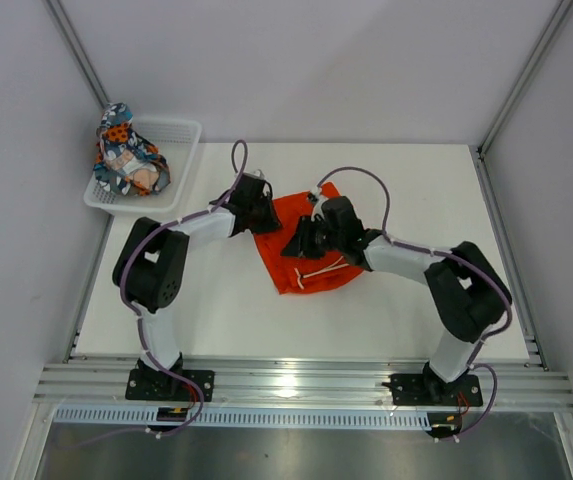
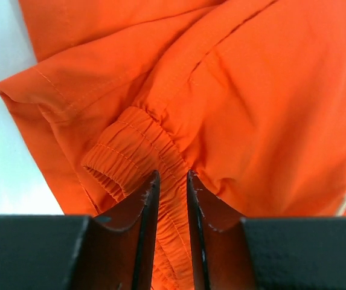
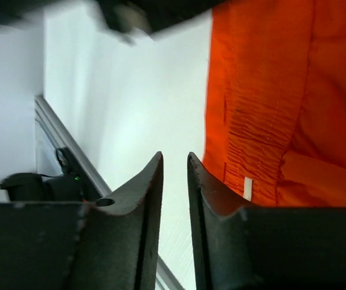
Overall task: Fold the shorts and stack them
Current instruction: Fold the shorts
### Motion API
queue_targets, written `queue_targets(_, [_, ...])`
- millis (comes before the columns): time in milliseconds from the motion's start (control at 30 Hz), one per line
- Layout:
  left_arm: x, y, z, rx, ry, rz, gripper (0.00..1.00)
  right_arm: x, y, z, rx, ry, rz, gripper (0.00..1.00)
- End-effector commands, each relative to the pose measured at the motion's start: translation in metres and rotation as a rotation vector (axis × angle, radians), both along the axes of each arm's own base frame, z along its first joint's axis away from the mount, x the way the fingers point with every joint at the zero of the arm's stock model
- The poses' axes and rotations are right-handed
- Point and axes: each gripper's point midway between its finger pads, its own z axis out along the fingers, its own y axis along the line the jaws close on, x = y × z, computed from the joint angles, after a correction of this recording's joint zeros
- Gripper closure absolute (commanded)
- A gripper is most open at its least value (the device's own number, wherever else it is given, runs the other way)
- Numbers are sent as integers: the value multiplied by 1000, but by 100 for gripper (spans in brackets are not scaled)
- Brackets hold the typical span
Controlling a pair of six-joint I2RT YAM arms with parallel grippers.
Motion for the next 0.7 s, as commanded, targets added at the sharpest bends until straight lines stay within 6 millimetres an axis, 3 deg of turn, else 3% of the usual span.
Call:
queue_targets(0, [10, 11, -10, 41, -27, 47, 73, 24, -19, 67, 22, -144, -35, 70])
queue_targets(100, [14, 11, -4, 50, -45, 48, 72, 46, -53, 66, -54, -133, -100, 54])
queue_targets(133, [12, 12, -1, 58, -43, 42, 71, 50, -62, 59, -74, -102, -107, 44])
queue_targets(200, [18, 17, 9, 83, -68, 54, 68, 67, -81, 67, -69, -93, -123, 34])
queue_targets(300, [24, 19, 37, 96, -112, 47, 60, 89, -115, 59, -144, -96, -184, 23])
queue_targets(400, [25, 18, 67, 87, -148, 35, 48, 113, -145, 56, -165, -89, -247, 20])
queue_targets(500, [20, 19, 90, 77, -169, 30, 45, 132, -169, 36, -171, -46, -284, 21])
queue_targets(667, [2, 26, 105, 71, -172, 20, 44, 156, -182, 7, -187, -19, -263, 25])
